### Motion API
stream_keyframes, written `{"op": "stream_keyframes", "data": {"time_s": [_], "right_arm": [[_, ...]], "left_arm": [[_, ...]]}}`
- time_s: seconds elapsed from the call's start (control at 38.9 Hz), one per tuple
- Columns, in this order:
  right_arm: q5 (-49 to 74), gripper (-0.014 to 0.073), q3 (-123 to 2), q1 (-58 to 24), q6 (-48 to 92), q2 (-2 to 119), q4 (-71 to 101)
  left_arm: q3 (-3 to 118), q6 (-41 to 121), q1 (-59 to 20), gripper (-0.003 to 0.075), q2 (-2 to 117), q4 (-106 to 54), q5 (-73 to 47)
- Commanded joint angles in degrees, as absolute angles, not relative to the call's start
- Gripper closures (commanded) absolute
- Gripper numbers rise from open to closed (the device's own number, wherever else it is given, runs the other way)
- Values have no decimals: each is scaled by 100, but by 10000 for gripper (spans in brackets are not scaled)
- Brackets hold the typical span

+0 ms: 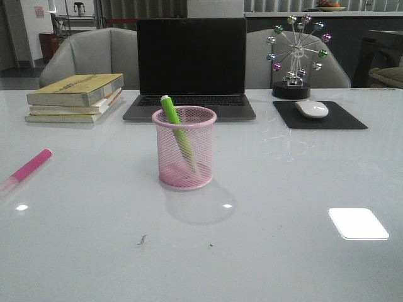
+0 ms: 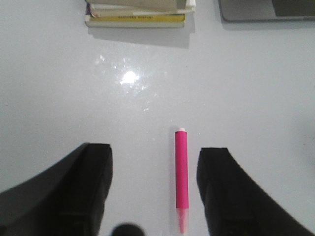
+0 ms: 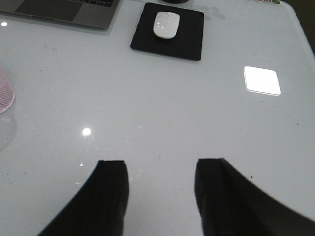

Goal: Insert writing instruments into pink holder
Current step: 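Withdraw the right gripper away from the holder, then lower the left gripper over the pink marker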

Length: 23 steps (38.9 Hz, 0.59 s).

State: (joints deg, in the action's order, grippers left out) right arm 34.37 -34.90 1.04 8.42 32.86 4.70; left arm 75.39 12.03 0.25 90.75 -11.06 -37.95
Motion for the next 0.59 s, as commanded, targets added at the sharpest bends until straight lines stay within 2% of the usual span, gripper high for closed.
{"op": "stream_keyframes", "data": {"time_s": [0.0,0.33,0.57], "right_arm": [[3009,158,-3649,145,857,3270,462],[3009,158,-3649,145,857,3270,462],[3009,158,-3649,145,857,3270,462]], "left_arm": [[7788,1279,-101,274,9143,-1200,-3598],[7788,1291,-592,274,10061,-921,-3333],[7788,1291,-619,274,10493,-685,-2927]]}}
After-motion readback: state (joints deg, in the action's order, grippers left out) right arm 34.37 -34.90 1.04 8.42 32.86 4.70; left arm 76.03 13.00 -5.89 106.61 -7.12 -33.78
